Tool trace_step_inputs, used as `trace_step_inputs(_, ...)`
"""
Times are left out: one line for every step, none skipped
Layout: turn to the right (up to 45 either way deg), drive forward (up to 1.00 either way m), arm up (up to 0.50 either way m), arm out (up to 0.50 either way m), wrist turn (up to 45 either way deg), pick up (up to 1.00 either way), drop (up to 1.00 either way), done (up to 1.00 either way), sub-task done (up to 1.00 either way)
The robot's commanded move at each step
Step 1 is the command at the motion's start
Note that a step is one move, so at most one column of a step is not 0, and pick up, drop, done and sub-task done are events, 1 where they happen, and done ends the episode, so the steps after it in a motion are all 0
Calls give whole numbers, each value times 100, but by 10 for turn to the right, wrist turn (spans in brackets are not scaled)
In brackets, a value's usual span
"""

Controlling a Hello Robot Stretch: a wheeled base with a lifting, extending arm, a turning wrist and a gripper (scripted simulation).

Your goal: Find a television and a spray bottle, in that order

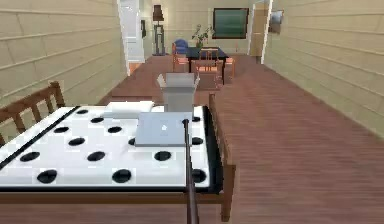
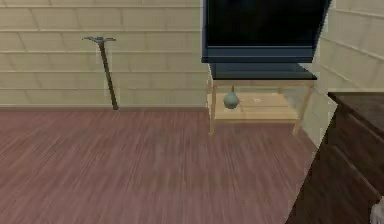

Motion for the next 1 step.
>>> trace_step_inputs(450,0,0,0,0,0,0,0,0)
